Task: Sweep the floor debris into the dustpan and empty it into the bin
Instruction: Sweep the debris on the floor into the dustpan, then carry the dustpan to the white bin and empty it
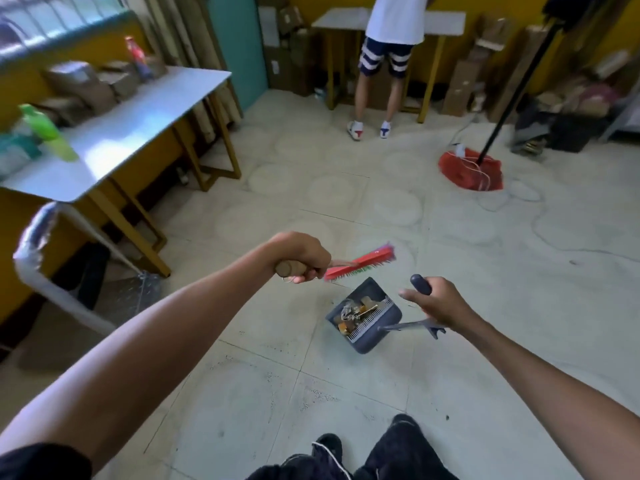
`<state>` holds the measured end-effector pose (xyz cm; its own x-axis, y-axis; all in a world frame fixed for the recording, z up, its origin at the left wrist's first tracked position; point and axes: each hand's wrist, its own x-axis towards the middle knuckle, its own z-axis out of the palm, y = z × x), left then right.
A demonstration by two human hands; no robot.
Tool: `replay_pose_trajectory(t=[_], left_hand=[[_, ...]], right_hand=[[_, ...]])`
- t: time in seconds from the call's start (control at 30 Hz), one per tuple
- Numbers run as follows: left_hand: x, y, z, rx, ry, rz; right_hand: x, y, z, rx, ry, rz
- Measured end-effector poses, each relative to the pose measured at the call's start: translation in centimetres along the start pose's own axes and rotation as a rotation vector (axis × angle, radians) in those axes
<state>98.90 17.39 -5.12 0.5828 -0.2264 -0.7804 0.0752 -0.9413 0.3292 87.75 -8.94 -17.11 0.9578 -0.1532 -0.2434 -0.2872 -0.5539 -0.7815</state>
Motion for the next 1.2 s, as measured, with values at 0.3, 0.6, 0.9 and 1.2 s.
replay_pose_trajectory(t=[0.3,0.6,0.9,1.2], left_hand=[[2.2,-2.2,-1.0,-0.332,0.149,-0.250],[-0.4,-0.2,2.8,-0.675,0.387,-0.517],[-4.8,2.3,8.6,-0.969,0.607,-0.676],[-7.3,9.5,16.5,-1.221,0.783,-0.809]], right_hand=[[11.5,-1.9,0.4,-0.162,-0.217,-0.208],[18.9,-4.8,-1.1,-0.226,-0.496,-0.520],[18.8,-8.7,2.0,-0.236,-0.624,-0.789],[16.9,-10.5,1.2,-0.155,-0.812,-0.972]])
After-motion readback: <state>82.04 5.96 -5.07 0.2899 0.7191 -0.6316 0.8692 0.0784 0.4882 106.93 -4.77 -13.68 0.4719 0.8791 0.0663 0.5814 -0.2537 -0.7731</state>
